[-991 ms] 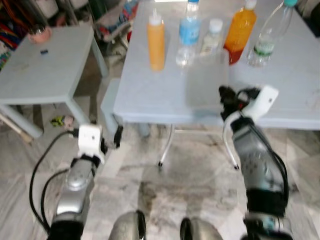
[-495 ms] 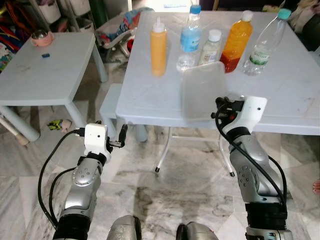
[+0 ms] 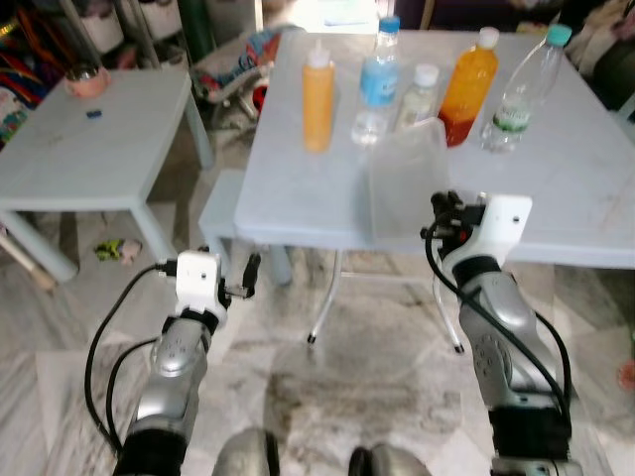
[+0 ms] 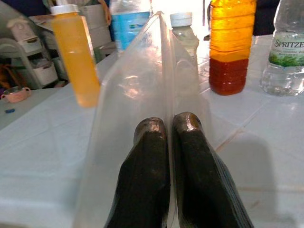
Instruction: Restocking fridge
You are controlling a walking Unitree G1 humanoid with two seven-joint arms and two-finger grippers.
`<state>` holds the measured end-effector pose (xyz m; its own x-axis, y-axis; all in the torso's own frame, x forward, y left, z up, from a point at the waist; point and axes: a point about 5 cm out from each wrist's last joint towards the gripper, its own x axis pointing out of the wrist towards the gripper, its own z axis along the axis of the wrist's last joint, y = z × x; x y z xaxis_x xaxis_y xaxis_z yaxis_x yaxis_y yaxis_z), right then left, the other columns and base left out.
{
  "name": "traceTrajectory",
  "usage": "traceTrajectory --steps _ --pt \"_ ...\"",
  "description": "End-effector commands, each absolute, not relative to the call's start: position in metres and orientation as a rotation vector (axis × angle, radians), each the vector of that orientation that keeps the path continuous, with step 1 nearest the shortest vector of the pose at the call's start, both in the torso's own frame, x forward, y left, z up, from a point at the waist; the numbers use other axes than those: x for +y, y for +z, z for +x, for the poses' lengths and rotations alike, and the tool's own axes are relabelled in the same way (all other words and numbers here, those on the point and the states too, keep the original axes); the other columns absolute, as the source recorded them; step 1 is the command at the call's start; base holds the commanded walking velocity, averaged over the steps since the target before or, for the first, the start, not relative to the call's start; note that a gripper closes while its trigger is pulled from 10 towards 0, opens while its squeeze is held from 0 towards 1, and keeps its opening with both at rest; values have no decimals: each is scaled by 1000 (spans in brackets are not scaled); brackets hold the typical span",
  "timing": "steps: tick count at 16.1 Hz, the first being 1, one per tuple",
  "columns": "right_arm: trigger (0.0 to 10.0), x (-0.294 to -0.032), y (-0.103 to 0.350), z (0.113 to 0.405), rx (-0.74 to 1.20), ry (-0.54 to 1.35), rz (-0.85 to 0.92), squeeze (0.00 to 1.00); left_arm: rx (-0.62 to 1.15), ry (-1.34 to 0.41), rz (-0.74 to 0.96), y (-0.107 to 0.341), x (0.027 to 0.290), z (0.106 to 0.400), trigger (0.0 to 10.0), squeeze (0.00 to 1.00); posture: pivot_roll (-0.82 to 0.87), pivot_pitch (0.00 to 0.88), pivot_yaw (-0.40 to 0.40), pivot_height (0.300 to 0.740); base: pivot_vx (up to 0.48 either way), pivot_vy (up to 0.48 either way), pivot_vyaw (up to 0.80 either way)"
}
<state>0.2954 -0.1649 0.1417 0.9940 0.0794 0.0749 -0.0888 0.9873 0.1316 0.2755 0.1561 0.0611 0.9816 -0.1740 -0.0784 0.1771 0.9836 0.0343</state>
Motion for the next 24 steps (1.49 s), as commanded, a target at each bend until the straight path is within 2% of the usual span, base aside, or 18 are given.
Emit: traceTrajectory --steps 1,9,13,19,24 --pt "10000 -164 138 295 -65 87 132 0 91 -173 48 57 158 274 10000 0 -34 0 22 740 -304 0 0" --pt "10000 -158 137 297 -80 142 119 0 84 -182 53 56 156 277 10000 0 -29 0 14 740 -300 0 0" --pt "10000 -156 127 293 -60 143 122 0 85 -169 60 52 160 272 10000 0 -23 0 9 740 0 0 0" --pt "10000 -140 134 299 -94 201 102 0 56 -142 72 59 162 278 10000 0 -20 0 17 740 0 -254 771" --pt "10000 -139 130 299 -83 209 102 0 52 -139 82 59 162 278 10000 0 -14 0 17 740 0 -411 800"
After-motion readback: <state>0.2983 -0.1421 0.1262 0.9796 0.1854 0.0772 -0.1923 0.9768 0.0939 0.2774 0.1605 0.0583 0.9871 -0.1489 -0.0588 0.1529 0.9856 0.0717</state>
